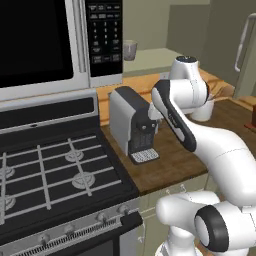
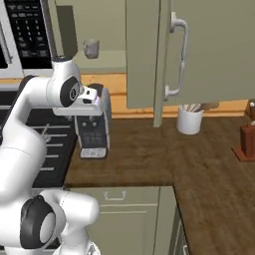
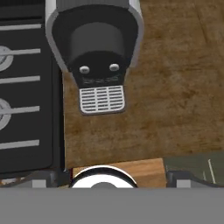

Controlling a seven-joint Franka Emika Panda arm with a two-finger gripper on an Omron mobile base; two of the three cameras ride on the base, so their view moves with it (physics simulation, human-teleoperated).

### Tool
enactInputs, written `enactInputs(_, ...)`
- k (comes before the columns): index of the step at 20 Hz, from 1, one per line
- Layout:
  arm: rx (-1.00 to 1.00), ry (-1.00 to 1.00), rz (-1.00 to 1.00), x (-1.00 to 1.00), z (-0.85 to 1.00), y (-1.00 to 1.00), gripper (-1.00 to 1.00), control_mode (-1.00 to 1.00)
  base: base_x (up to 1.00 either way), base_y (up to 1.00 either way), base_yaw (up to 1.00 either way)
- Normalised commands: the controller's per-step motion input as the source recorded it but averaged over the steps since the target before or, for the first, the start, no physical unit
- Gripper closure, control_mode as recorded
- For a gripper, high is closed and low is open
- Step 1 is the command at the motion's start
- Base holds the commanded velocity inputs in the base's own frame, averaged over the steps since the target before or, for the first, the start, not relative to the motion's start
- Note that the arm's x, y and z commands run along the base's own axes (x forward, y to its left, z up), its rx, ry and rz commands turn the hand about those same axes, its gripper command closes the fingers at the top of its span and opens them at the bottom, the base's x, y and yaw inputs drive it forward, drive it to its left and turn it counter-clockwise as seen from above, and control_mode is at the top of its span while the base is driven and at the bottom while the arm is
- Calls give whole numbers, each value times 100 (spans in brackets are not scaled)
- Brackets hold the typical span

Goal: Gather all objects into one cabinet and sort the glasses and bowls to opposite sides.

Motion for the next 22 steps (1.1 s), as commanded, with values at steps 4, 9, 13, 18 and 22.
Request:
enactInputs(4,0,0,0,0,0,0,-100,100,51,-55,19)
enactInputs(9,0,0,0,0,0,0,-100,100,70,12,24)
enactInputs(13,0,0,0,0,0,0,-100,100,69,28,25)
enactInputs(18,0,0,0,0,0,0,-100,100,90,0,19)
enactInputs(22,0,0,0,0,0,0,-100,100,100,0,14)
